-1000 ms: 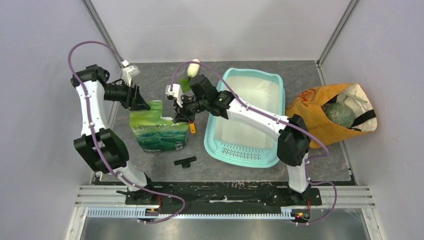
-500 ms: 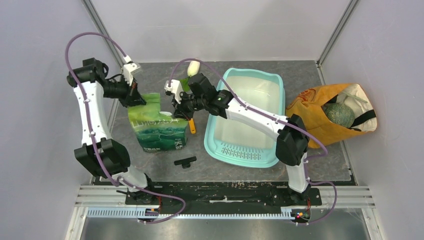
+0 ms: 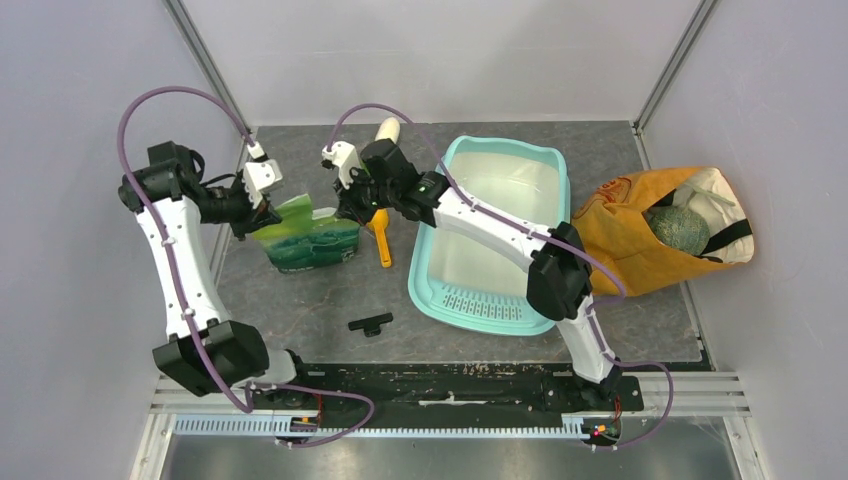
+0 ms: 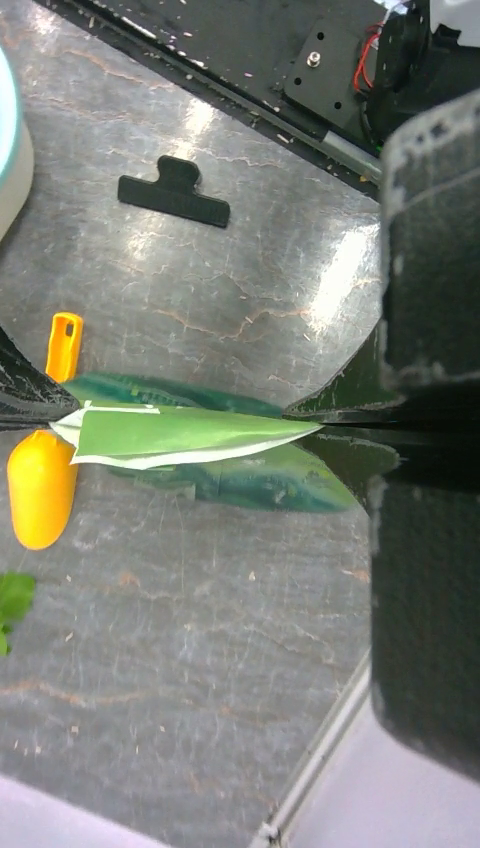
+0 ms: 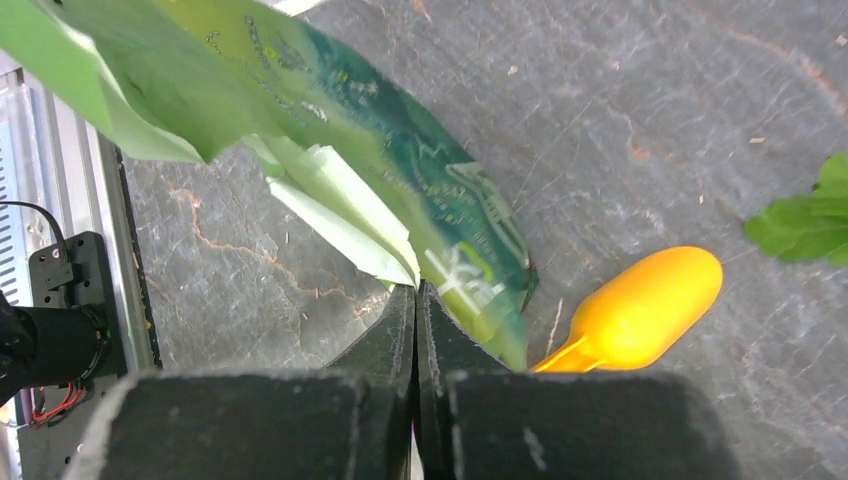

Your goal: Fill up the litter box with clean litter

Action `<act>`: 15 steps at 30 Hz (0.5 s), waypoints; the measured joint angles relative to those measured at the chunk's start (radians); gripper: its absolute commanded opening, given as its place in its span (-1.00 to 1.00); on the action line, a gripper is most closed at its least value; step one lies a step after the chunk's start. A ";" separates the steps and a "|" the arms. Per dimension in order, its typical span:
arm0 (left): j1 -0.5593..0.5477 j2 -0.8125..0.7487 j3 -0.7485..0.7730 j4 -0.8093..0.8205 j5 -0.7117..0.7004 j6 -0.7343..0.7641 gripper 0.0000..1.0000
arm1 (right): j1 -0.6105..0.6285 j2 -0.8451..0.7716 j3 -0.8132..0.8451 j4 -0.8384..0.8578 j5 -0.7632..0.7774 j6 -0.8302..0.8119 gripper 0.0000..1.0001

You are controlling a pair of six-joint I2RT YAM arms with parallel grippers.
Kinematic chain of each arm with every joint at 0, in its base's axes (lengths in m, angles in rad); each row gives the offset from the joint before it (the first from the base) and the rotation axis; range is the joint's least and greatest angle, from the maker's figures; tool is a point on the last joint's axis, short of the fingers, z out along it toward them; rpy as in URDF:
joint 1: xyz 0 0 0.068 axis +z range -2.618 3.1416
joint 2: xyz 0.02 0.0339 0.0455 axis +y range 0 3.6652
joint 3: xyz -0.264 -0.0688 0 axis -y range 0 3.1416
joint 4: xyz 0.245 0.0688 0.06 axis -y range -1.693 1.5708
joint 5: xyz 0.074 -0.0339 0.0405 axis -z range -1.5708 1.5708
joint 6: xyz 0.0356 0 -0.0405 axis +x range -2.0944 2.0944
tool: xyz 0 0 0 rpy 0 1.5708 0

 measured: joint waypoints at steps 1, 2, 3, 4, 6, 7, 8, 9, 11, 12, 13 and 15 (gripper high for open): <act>0.001 0.003 -0.028 0.000 -0.005 0.024 -0.96 | 0.002 0.012 0.000 0.001 -0.002 0.007 -1.00; 0.003 0.010 -0.044 0.001 -0.008 0.043 -0.96 | 0.002 0.015 0.000 -0.002 -0.003 0.013 -1.00; 0.003 0.016 -0.046 0.001 -0.011 0.056 -0.96 | 0.002 0.016 0.000 -0.004 -0.002 0.018 -1.00; 0.007 0.023 -0.043 0.006 -0.012 0.068 -0.96 | 0.002 0.016 0.000 -0.005 -0.002 0.024 -1.00; 0.015 0.026 -0.029 0.014 -0.011 0.071 -0.96 | 0.005 0.016 0.014 -0.012 -0.002 0.044 -1.00; 0.018 0.024 -0.018 0.023 -0.006 0.070 -0.96 | 0.005 0.016 0.027 -0.026 -0.002 0.056 -1.00; 0.020 0.020 -0.006 0.037 -0.003 0.070 -0.96 | 0.005 0.018 0.042 -0.038 -0.002 0.068 -1.00; 0.023 0.015 0.000 0.051 -0.004 0.070 -0.96 | 0.006 0.020 0.061 -0.052 -0.003 0.079 -1.00; 0.025 0.000 0.002 0.072 -0.005 0.070 -0.96 | 0.006 0.022 0.092 -0.088 -0.002 0.105 -1.00; 0.028 -0.007 0.002 0.078 -0.005 0.071 -0.96 | 0.007 0.022 0.098 -0.100 -0.002 0.114 -1.00; 0.029 -0.013 0.002 0.076 -0.007 0.075 -0.96 | 0.008 0.022 0.102 -0.110 -0.001 0.122 -1.00; 0.029 -0.025 -0.007 0.068 -0.010 0.095 -0.96 | 0.010 0.022 0.103 -0.120 0.005 0.137 -1.00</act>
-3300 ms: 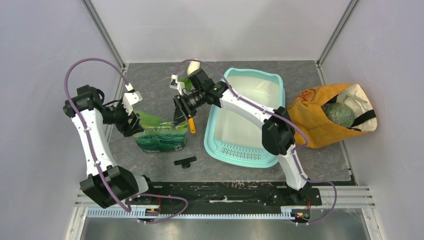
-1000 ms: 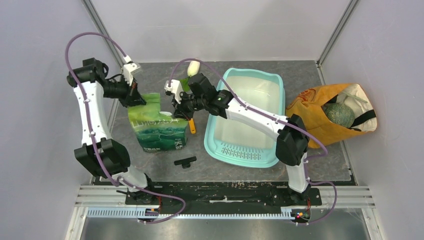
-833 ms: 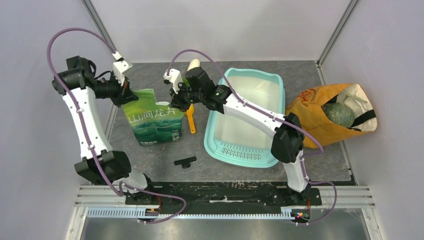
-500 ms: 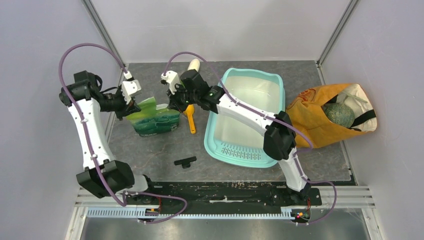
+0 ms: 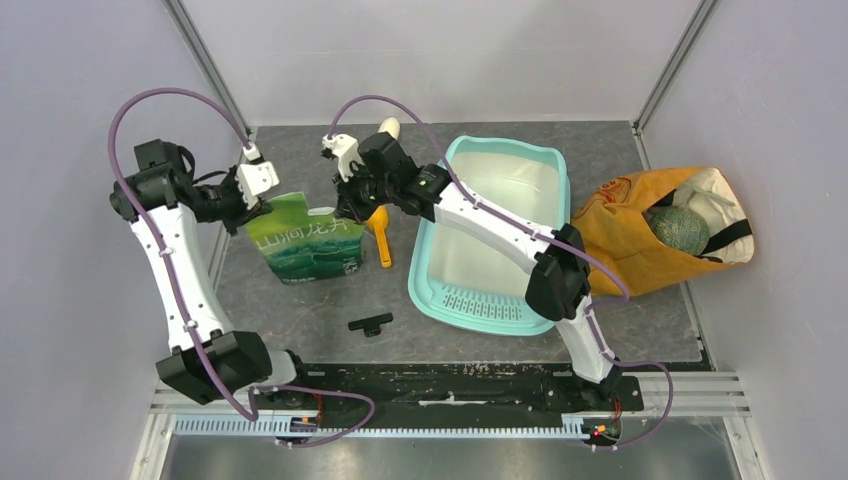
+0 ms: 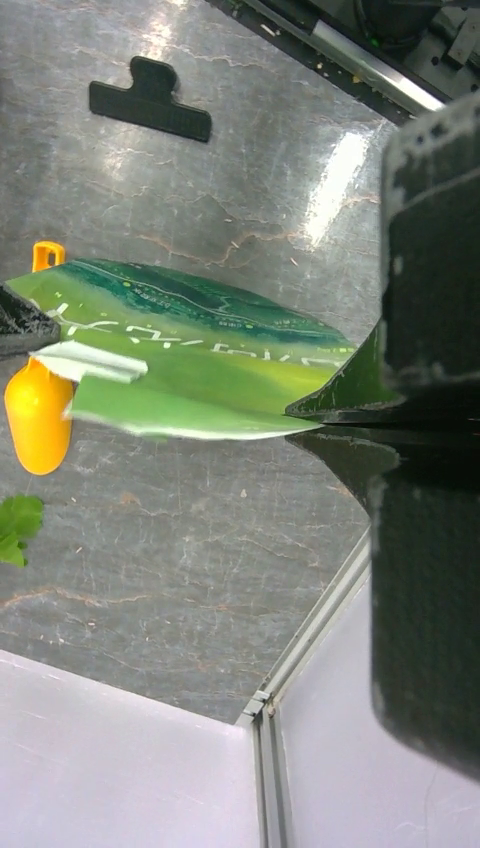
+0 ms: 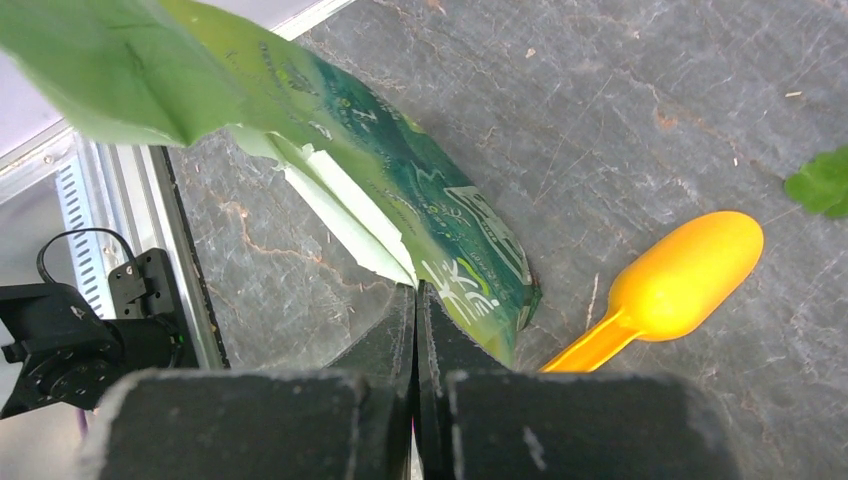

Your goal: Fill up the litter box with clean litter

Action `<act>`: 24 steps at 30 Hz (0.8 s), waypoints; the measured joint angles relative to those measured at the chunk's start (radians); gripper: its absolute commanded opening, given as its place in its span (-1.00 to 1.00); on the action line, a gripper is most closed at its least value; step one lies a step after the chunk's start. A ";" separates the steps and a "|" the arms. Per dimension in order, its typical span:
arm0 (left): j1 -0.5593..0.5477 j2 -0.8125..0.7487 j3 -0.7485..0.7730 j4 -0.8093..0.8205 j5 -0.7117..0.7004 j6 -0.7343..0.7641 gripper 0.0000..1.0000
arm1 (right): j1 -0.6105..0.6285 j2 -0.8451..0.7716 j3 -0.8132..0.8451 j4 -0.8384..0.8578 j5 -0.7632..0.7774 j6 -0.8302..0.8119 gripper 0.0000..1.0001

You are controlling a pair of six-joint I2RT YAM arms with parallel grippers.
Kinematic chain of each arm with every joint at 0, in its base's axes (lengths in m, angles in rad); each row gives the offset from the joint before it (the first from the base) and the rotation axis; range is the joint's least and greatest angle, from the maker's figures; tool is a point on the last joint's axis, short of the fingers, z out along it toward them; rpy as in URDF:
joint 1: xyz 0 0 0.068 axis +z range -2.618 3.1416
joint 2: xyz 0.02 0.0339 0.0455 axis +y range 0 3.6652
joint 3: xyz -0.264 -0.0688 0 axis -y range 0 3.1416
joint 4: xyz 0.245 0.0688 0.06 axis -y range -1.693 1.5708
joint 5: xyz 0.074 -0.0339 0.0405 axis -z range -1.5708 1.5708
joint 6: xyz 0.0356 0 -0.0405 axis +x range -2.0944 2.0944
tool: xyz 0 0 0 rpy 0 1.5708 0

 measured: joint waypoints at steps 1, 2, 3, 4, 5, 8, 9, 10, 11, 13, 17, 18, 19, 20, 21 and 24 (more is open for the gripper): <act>0.000 -0.009 -0.012 0.000 -0.003 0.014 -0.96 | 0.002 0.000 0.000 -0.003 0.002 0.008 -1.00; 0.000 -0.023 -0.034 0.004 -0.005 0.034 -0.96 | 0.006 0.000 -0.003 -0.007 0.004 0.017 -1.00; 0.000 -0.041 -0.064 0.002 -0.014 0.058 -0.96 | 0.010 0.000 -0.005 -0.006 0.009 0.025 -1.00; 0.000 -0.057 -0.092 -0.002 -0.022 0.086 -0.96 | 0.013 0.000 -0.009 -0.005 0.017 0.031 -1.00; 0.000 -0.069 -0.120 -0.008 -0.031 0.119 -0.96 | 0.017 0.000 -0.016 -0.001 0.029 0.038 -1.00; -0.001 -0.090 -0.195 -0.014 -0.060 0.210 -0.96 | 0.019 0.000 -0.034 0.013 0.051 0.055 -1.00; -0.001 -0.095 -0.224 -0.014 -0.074 0.237 -0.96 | 0.021 0.000 -0.039 0.018 0.057 0.060 -1.00; -0.001 -0.097 -0.246 -0.016 -0.083 0.255 -0.96 | 0.023 0.000 -0.043 0.022 0.061 0.062 -1.00; -0.001 -0.097 -0.269 -0.019 -0.097 0.273 -0.96 | 0.024 0.000 -0.044 0.024 0.063 0.063 -1.00; -0.001 -0.094 -0.304 -0.020 -0.118 0.290 -0.96 | 0.027 0.000 -0.045 0.029 0.063 0.063 -0.89; -0.001 -0.092 -0.354 -0.010 -0.152 0.298 -0.96 | 0.027 0.000 -0.045 0.031 0.016 0.056 0.13; -0.001 -0.093 -0.362 -0.006 -0.154 0.298 -0.96 | 0.026 0.000 -0.045 0.030 -0.005 0.051 0.16; -0.001 -0.096 -0.363 -0.005 -0.154 0.299 -0.96 | 0.026 0.000 -0.047 0.031 -0.027 0.038 0.17; -0.001 -0.103 -0.363 -0.001 -0.150 0.299 -0.96 | 0.025 -0.003 -0.053 0.031 -0.043 0.029 0.18; -0.001 -0.113 -0.362 0.002 -0.144 0.300 -0.96 | 0.020 -0.008 -0.063 0.029 -0.066 0.021 0.19; -0.001 -0.187 -0.354 0.002 -0.115 0.309 -0.96 | 0.004 -0.029 -0.072 0.013 -0.122 0.022 0.22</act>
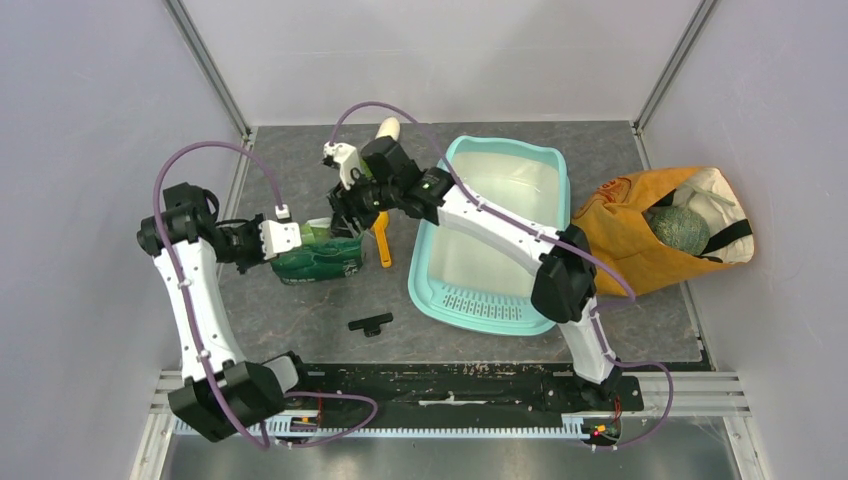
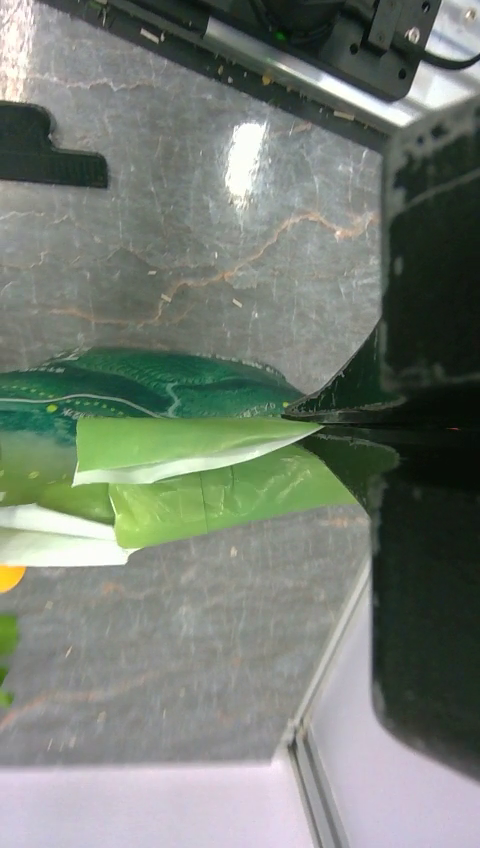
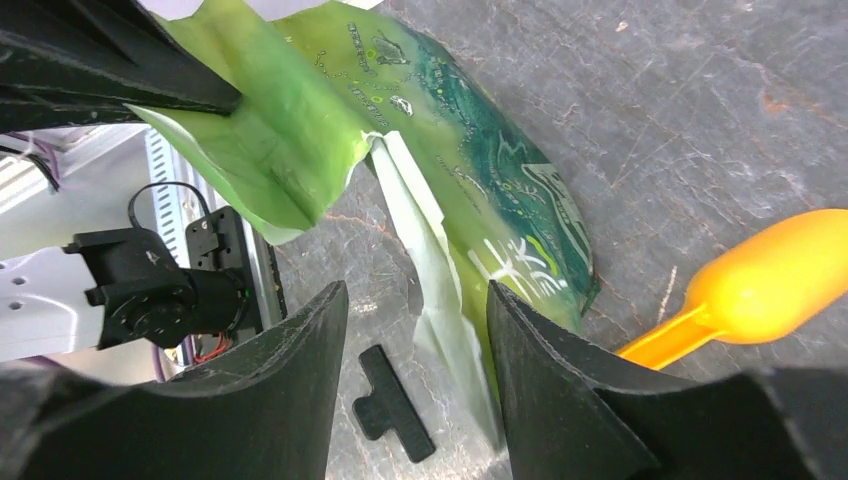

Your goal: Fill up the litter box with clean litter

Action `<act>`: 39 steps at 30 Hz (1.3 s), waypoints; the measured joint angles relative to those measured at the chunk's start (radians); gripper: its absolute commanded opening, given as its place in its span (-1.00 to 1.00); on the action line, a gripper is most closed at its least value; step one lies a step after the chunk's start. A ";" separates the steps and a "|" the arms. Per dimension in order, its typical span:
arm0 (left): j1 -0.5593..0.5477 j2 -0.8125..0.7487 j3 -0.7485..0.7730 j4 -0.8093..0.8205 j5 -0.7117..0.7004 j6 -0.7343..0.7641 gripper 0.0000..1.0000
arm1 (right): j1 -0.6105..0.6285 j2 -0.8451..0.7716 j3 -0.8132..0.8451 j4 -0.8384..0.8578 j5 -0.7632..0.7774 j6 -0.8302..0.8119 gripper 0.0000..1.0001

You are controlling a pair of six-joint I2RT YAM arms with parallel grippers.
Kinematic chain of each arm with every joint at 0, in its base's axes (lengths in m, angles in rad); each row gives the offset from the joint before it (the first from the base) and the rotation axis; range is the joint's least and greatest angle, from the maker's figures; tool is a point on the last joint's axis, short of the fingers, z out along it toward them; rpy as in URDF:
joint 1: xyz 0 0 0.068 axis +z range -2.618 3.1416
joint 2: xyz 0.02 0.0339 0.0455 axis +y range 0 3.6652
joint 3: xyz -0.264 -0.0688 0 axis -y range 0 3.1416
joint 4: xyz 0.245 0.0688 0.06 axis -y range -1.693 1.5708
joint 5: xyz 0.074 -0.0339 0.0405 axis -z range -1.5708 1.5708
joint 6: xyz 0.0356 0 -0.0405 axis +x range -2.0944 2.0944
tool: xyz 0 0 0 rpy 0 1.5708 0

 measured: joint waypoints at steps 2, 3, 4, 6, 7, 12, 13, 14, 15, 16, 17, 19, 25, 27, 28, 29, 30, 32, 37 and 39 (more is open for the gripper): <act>0.000 -0.028 0.004 0.004 0.013 0.003 -0.96 | -0.019 -0.021 0.001 -0.014 -0.025 0.003 0.22; 0.000 -0.050 0.006 0.010 0.022 0.007 -0.96 | -0.030 -0.032 0.003 -0.022 -0.034 0.003 0.22; 0.000 -0.071 0.007 0.014 0.029 0.012 -0.96 | -0.037 -0.039 0.011 -0.031 -0.038 0.003 0.21; 0.000 -0.102 0.008 0.023 0.044 0.023 -0.96 | -0.054 -0.042 0.048 -0.044 -0.039 0.004 0.17; 0.000 -0.112 0.008 0.026 0.047 0.029 -0.96 | -0.060 -0.042 0.063 -0.046 -0.039 0.004 0.13; 0.000 -0.114 0.008 0.029 0.049 0.057 -0.96 | -0.062 -0.031 0.121 -0.087 -0.033 0.007 -0.08; 0.000 -0.112 0.008 0.029 0.049 0.061 -0.96 | -0.060 -0.023 0.139 -0.096 -0.032 0.007 -0.08; 0.000 -0.112 0.008 0.030 0.048 0.065 -0.96 | -0.060 -0.014 0.151 -0.101 -0.032 0.006 -0.08; 0.000 -0.111 0.008 0.030 0.048 0.070 -0.96 | -0.060 -0.009 0.161 -0.106 -0.033 0.004 -0.08; 0.000 -0.111 0.008 0.030 0.048 0.074 -0.96 | -0.058 -0.003 0.165 -0.112 -0.034 0.000 -0.09; 0.000 -0.111 0.008 0.029 0.048 0.077 -0.96 | -0.058 0.002 0.167 -0.120 -0.034 -0.005 -0.11; 0.000 -0.111 0.008 0.029 0.048 0.082 -0.96 | -0.057 0.012 0.168 -0.141 -0.034 -0.019 -0.18; 0.000 -0.110 0.008 0.029 0.048 0.086 -0.96 | -0.054 0.038 0.169 -0.200 -0.010 -0.058 -0.22; 0.000 -0.109 0.008 0.029 0.048 0.087 -0.96 | -0.053 0.040 0.169 -0.213 0.000 -0.077 -0.24; 0.000 -0.109 0.008 0.029 0.048 0.087 -0.96 | -0.051 0.040 0.169 -0.219 0.008 -0.088 -0.24; 0.000 -0.108 0.009 0.029 0.048 0.087 -0.96 | -0.050 0.040 0.171 -0.224 0.016 -0.099 -0.24; 0.000 -0.107 0.010 0.029 0.048 0.087 -0.96 | -0.047 0.040 0.173 -0.231 0.023 -0.109 -0.24; 0.000 -0.103 0.018 0.030 0.048 0.087 -0.96 | -0.040 0.041 0.177 -0.243 0.038 -0.132 -0.24; 0.000 -0.101 0.023 0.030 0.050 0.087 -0.96 | -0.019 0.043 0.186 -0.268 0.081 -0.186 -0.23; 0.000 -0.102 0.025 0.030 0.051 0.087 -0.96 | -0.010 0.057 0.210 -0.282 0.103 -0.204 -0.22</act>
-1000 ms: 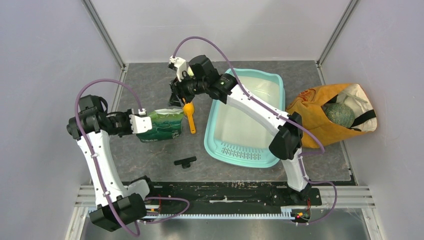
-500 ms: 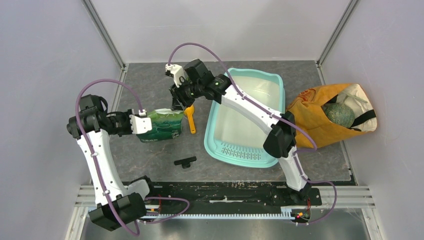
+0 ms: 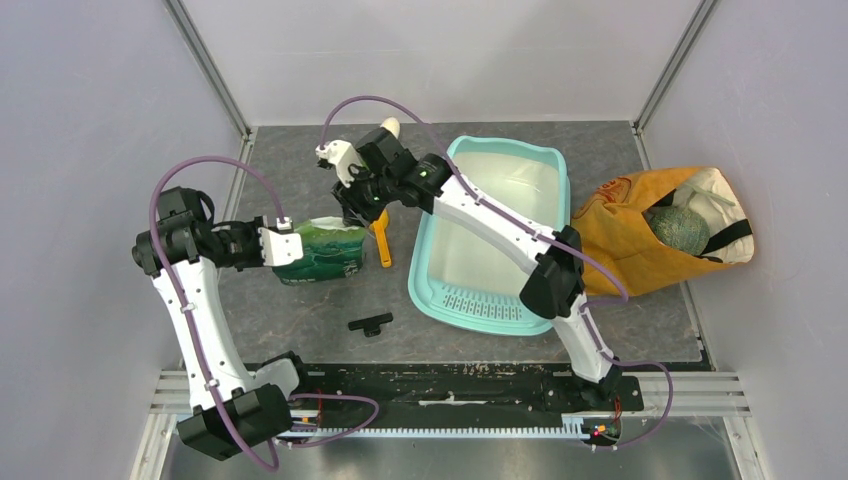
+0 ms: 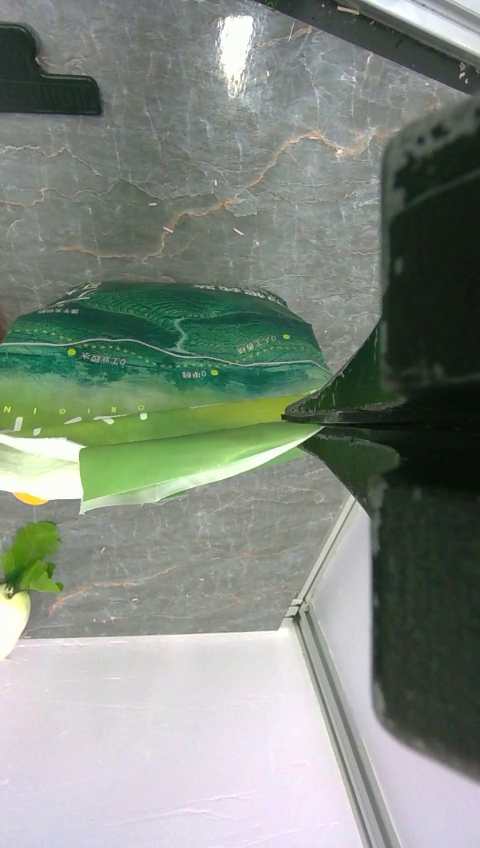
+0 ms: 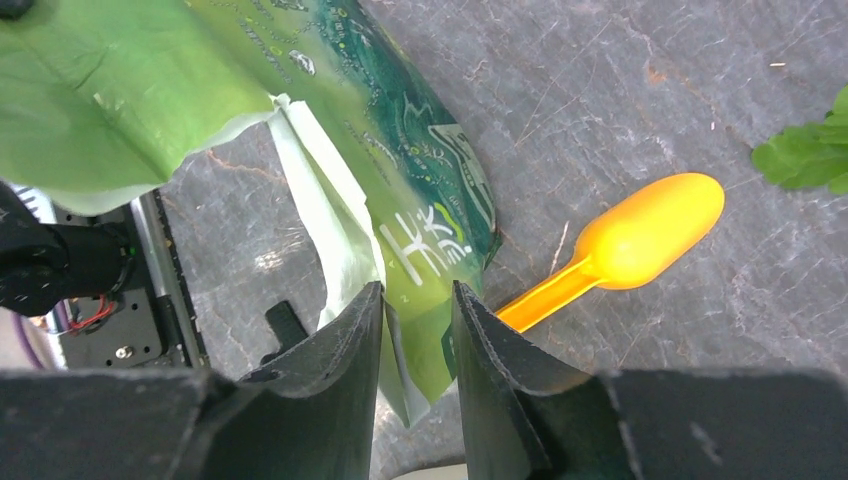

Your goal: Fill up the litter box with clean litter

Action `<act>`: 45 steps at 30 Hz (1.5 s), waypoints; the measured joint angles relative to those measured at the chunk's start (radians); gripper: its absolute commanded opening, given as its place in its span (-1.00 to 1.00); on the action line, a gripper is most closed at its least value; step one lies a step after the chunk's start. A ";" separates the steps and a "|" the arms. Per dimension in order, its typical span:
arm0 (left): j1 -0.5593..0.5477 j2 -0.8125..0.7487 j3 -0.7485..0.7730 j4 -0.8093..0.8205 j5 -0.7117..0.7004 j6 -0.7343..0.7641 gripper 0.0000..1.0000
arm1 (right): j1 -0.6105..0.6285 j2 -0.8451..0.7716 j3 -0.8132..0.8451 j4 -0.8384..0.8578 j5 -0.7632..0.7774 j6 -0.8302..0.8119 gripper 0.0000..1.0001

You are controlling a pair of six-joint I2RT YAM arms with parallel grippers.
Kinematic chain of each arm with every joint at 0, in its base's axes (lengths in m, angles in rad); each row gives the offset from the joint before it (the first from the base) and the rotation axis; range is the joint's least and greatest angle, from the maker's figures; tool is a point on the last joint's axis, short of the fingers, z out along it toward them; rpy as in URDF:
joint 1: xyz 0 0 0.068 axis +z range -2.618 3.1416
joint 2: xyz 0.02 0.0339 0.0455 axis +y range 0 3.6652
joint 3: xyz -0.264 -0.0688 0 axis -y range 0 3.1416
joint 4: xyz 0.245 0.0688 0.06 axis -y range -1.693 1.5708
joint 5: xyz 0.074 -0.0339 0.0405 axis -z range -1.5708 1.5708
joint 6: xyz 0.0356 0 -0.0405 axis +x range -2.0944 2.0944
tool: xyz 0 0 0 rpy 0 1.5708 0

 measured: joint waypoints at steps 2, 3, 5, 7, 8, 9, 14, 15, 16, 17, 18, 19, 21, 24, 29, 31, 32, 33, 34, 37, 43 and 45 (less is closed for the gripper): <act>0.000 0.000 0.002 0.000 0.001 0.000 -0.96 | 0.010 0.022 0.031 -0.011 0.024 -0.014 -0.18; 0.000 0.000 0.002 0.000 0.001 0.000 -0.96 | 0.011 0.031 0.042 -0.017 0.033 -0.018 -0.17; 0.000 0.000 0.003 0.000 0.005 0.000 -0.96 | 0.018 0.051 0.062 -0.032 0.062 -0.026 -0.17; 0.000 -0.003 0.005 0.000 0.012 0.000 -0.96 | 0.023 0.063 0.071 -0.042 0.084 -0.030 -0.18; 0.000 -0.005 0.005 0.000 0.016 0.000 -0.96 | 0.025 0.069 0.076 -0.048 0.097 -0.031 -0.17; 0.000 -0.007 0.005 0.000 0.020 0.000 -0.96 | 0.027 0.073 0.079 -0.051 0.105 -0.030 -0.18; 0.000 -0.016 0.005 0.000 0.033 0.000 -0.96 | 0.031 0.089 0.105 -0.067 0.148 -0.010 -0.43; 0.000 -0.018 0.006 0.001 0.036 0.000 -0.96 | 0.031 0.094 0.116 -0.072 0.151 0.004 -0.50; 0.000 -0.019 0.006 0.001 0.038 0.000 -0.96 | 0.031 0.097 0.126 -0.078 0.152 0.025 -0.64; 0.000 -0.021 0.006 0.001 0.041 0.000 -0.96 | 0.031 0.098 0.129 -0.084 0.151 0.051 -0.73; 0.000 -0.024 0.006 0.003 0.045 0.000 -0.96 | 0.031 0.098 0.130 -0.089 0.148 0.071 -0.89; 0.000 -0.029 0.006 0.007 0.048 0.000 -0.96 | 0.031 0.098 0.134 -0.094 0.142 0.101 -1.00; 0.000 -0.037 0.006 0.020 0.053 -0.002 -0.96 | 0.031 0.098 0.137 -0.098 0.127 0.160 -1.00; 0.001 -0.042 0.010 0.044 0.056 -0.019 -0.96 | 0.031 0.098 0.141 -0.101 0.108 0.224 -1.00; 0.001 -0.021 0.019 0.101 0.066 -0.115 -0.95 | 0.024 0.098 0.134 -0.095 0.078 0.294 -1.00; 0.001 -0.006 0.030 0.095 0.072 -0.119 -0.23 | 0.016 0.098 0.127 -0.084 0.066 0.311 -1.00; 0.000 -0.001 0.032 0.092 0.076 -0.125 0.01 | 0.011 0.099 0.124 -0.076 0.056 0.321 -1.00; -0.003 0.002 0.035 0.090 0.080 -0.150 0.18 | 0.008 0.099 0.121 -0.069 0.049 0.326 -1.00; -0.007 0.005 0.046 0.088 0.086 -0.188 0.25 | 0.006 0.099 0.119 -0.063 0.044 0.330 -1.00; -0.024 0.025 0.152 0.047 0.105 -0.264 0.33 | 0.005 0.099 0.111 -0.048 0.033 0.342 -1.00; -0.217 0.026 0.290 -0.020 0.089 -0.306 0.09 | 0.001 0.099 0.100 -0.026 0.013 0.356 -1.00; -0.315 0.021 0.276 -0.035 0.064 -0.331 -0.02 | 0.001 0.099 0.098 -0.023 0.011 0.357 -1.00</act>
